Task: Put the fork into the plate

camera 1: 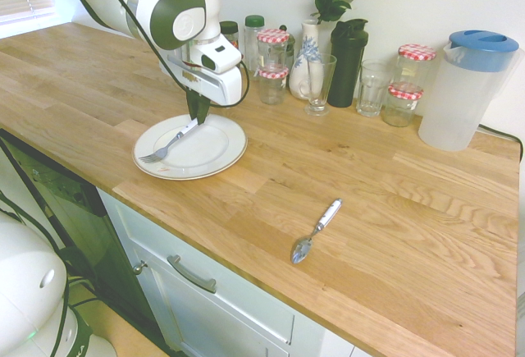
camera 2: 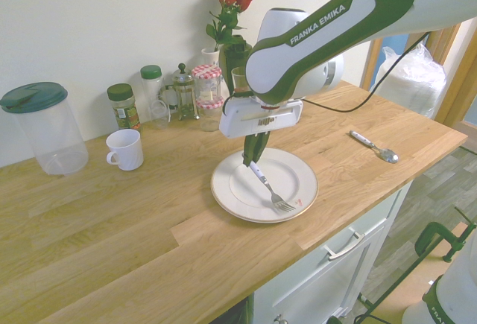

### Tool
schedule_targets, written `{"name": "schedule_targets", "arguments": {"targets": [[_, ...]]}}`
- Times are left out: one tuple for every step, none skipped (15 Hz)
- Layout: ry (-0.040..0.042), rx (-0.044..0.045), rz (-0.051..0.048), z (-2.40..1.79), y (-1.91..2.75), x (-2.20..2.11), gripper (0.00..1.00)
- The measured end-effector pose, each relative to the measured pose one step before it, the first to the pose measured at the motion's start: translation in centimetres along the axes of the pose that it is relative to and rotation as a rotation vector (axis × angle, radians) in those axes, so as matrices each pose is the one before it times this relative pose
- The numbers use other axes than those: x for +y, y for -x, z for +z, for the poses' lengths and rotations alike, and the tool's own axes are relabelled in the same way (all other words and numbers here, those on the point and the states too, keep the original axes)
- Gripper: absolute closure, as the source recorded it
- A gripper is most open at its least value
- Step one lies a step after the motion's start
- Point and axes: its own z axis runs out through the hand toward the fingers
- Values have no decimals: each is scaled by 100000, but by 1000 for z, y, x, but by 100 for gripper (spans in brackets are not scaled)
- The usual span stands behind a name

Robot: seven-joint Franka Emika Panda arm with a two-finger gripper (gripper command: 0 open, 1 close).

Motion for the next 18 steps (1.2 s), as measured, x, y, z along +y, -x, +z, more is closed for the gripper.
{"name": "schedule_targets", "arguments": {"targets": [[486, -300, 451, 455, -228, 47, 100], [419, -278, 332, 332, -181, 12, 100], [196, -127, 144, 228, -103, -27, 100], [-14, 46, 73, 206, -84, -57, 100], [2, 32, 63, 167, -62, -33, 100], [197, -153, 44, 148, -44, -32, 100], [149, -124, 28, 103, -35, -35, 100], [106, -107, 43, 84, -26, -22, 0], [8, -99, 98, 50, -55, -58, 0], [-119, -195, 275, 37, -66, -71, 0], [-194, -259, 335, 34, -60, -101, 0], [-185, -73, 31, -4, -55, -177, 0], [-101, -8, -135, 9, -47, -206, 0], [-71, -48, -89, 50, -92, -241, 0], [-51, -145, 21, 83, -101, -230, 0], [-43, -170, 129, 77, -97, -158, 0], [-20, -124, 103, 59, -61, -91, 0], [-72, -61, 80, 5, -28, -46, 0]]}}
